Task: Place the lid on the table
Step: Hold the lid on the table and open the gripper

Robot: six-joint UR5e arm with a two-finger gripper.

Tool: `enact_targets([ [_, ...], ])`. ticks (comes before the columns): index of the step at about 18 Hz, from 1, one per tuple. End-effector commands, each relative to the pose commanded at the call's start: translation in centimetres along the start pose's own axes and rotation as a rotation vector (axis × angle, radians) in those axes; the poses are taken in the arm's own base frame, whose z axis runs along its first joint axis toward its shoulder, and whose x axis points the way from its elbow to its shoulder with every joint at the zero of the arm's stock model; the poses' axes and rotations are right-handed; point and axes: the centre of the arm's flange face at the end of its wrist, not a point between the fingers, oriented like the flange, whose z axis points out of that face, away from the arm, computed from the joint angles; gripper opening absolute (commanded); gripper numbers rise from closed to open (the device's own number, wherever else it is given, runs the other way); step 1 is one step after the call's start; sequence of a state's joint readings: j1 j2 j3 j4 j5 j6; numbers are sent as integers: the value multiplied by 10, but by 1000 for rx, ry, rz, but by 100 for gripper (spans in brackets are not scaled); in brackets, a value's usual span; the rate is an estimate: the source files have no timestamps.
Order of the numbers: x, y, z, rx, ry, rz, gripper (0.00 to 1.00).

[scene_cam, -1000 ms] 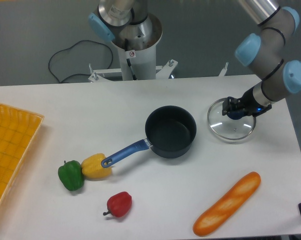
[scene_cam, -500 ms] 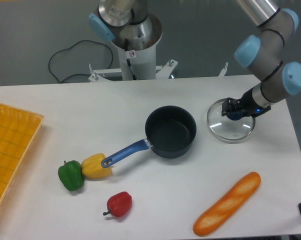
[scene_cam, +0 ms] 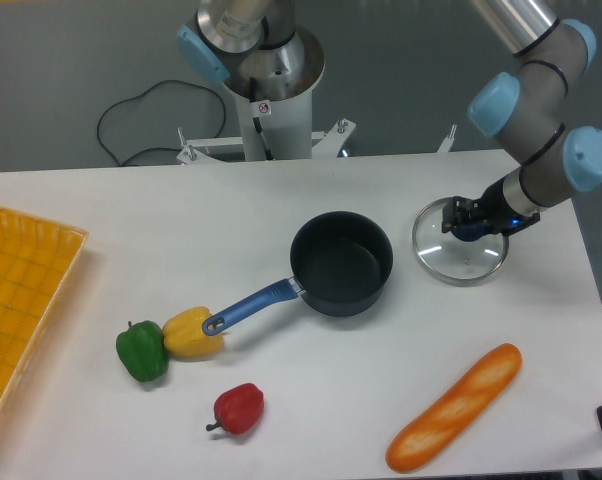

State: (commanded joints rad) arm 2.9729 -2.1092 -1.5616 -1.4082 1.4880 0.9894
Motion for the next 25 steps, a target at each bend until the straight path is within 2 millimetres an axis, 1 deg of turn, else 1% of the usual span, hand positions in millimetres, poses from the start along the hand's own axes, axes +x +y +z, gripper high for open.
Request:
enact_targets([
  [17, 0, -1, 5, 17, 9, -1, 56],
  [25, 0, 0, 7, 16, 10, -1, 60],
])
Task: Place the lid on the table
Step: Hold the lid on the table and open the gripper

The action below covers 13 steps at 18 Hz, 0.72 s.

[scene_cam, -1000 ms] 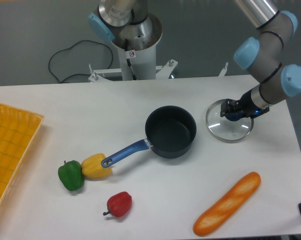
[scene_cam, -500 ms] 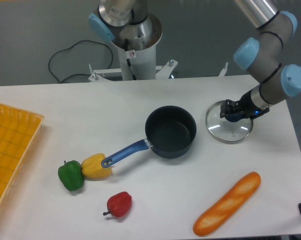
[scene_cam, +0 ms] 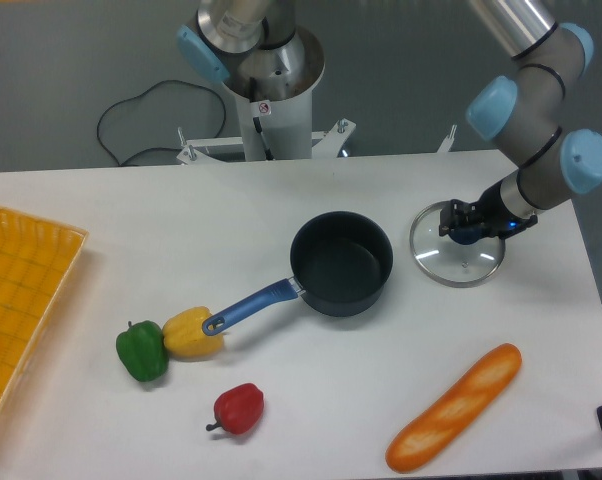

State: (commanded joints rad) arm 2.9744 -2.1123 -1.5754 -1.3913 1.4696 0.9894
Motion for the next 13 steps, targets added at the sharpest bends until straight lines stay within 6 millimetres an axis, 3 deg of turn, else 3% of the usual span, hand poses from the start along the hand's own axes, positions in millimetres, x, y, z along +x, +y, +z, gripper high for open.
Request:
enact_targets([
  [13, 1, 1, 5, 5, -11, 3, 79],
])
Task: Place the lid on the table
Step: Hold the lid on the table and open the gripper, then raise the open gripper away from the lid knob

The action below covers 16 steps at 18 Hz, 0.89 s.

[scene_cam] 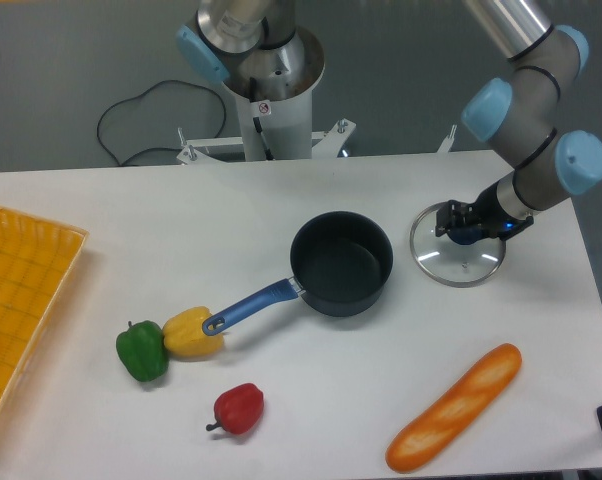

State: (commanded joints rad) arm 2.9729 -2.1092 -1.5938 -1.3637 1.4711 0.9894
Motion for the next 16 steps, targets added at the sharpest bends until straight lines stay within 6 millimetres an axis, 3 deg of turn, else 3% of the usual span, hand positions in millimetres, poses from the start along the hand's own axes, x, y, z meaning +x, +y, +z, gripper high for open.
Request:
enact_targets([
  [4, 0, 0, -3, 3, -5, 1, 90],
  [16, 3, -1, -9, 6, -16, 3, 94],
])
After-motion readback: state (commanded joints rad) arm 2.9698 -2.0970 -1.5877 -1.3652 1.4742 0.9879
